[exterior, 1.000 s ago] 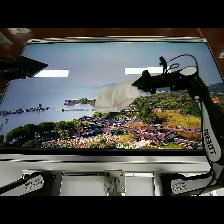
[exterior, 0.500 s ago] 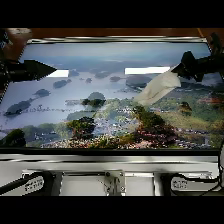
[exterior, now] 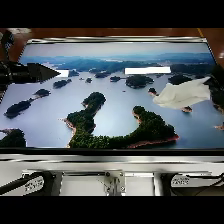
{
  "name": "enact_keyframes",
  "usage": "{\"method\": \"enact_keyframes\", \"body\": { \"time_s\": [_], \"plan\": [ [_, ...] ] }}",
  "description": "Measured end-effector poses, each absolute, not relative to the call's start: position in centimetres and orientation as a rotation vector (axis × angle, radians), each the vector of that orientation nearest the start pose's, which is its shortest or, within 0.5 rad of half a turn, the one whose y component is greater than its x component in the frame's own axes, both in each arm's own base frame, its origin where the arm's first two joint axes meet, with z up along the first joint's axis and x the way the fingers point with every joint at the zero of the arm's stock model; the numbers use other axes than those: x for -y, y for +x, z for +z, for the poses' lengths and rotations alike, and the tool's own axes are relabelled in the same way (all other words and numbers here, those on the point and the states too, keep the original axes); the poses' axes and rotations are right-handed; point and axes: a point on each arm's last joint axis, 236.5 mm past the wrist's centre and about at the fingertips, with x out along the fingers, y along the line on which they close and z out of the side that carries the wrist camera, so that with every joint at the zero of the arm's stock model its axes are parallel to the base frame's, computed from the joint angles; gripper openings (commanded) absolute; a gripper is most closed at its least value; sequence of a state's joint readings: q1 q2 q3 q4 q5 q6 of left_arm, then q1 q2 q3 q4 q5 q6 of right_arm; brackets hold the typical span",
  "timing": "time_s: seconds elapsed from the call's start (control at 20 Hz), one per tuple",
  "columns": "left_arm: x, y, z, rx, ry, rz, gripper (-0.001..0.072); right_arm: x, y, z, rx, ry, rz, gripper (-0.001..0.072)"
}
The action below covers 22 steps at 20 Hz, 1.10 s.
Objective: Fold the shirts.
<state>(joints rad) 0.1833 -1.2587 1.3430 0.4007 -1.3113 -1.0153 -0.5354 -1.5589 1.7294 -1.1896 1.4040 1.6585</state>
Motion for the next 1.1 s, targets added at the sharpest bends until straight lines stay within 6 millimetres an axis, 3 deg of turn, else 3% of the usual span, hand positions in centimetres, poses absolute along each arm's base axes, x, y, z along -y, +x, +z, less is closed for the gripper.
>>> {"method": "enact_keyframes", "body": {
  "time_s": [0.15,0.25,0.4,0.55,0.7,0.9,1.1],
  "plan": [
    [14.5,40.7,21.0,-0.739,-0.535,-0.870,0.0037,20.9,40.6,7.2,-1.160,0.681,-0.370,0.0072],
    [15.1,40.4,21.0,-0.744,-0.530,-0.885,0.0037,23.7,37.2,5.4,-1.227,0.713,-0.465,0.0072],
    [16.5,39.9,21.0,-0.756,-0.519,-0.917,0.0037,25.2,31.5,2.4,-1.350,0.809,-0.554,0.0072],
    [18.1,39.2,21.0,-0.769,-0.505,-0.953,0.0037,24.6,26.1,-1.0,-1.440,0.913,-0.617,0.0072],
    [19.2,38.7,20.7,-0.784,-0.488,-0.976,0.0037,22.3,21.8,-4.3,-1.491,1.004,-0.658,0.0073],
    [19.7,38.4,20.3,-0.798,-0.471,-0.985,0.0037,18.9,18.1,-7.3,-1.530,1.059,-0.688,0.0073],
    [19.8,38.4,19.9,-0.808,-0.457,-0.981,0.0037,16.2,15.7,-9.3,-1.566,1.092,-0.705,0.0073]
  ]
}}
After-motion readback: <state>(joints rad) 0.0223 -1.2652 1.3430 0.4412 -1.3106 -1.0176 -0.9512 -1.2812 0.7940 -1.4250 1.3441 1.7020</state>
